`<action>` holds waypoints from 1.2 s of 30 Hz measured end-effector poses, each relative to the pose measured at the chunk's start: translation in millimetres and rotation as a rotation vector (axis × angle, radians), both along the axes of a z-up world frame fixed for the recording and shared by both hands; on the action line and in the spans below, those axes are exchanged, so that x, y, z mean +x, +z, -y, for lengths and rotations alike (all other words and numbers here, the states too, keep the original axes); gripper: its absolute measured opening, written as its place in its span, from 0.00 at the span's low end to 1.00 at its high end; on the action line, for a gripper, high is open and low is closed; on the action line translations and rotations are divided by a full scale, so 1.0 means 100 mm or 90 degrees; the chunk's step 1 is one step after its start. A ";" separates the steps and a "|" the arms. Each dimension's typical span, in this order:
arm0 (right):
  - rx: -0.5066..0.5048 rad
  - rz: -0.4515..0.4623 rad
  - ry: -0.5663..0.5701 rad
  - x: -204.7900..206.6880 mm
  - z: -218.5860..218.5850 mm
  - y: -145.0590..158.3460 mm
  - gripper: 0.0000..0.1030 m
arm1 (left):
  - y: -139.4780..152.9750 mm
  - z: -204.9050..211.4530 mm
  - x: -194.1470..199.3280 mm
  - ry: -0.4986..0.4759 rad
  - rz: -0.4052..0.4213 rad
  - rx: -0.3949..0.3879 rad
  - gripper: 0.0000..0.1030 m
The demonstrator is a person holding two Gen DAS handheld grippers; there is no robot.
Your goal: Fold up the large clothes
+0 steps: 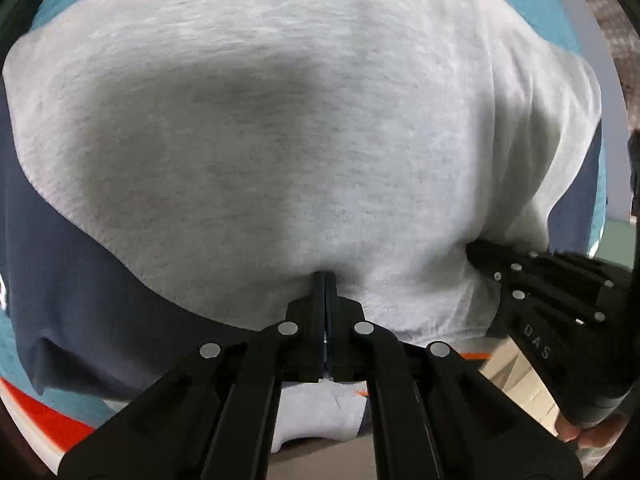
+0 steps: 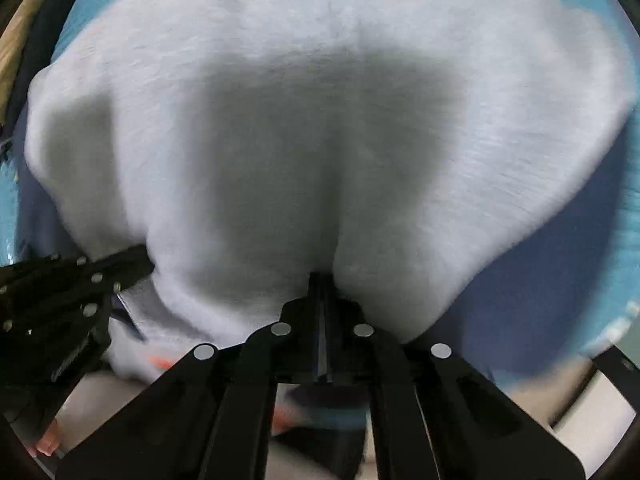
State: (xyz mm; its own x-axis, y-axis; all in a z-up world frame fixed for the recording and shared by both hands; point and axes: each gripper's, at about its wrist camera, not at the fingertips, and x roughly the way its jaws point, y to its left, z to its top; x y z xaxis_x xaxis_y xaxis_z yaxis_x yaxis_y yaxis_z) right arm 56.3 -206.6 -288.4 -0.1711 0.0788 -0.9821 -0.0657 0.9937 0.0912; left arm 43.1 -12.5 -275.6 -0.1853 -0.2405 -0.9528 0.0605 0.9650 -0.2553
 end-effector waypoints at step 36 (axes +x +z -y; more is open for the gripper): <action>0.132 -0.002 -0.164 1.95 -0.35 -0.03 0.02 | -0.05 -0.79 2.35 0.150 0.034 -0.002 0.02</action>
State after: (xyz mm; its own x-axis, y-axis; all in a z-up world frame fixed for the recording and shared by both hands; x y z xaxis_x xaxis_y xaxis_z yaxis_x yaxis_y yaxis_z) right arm 251.5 -171.5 -291.7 -0.1232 0.3184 -0.9399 0.1862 0.9377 0.2933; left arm 278.0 67.0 -280.4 -0.0737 -0.2735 -0.9590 -0.1521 0.9535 -0.2602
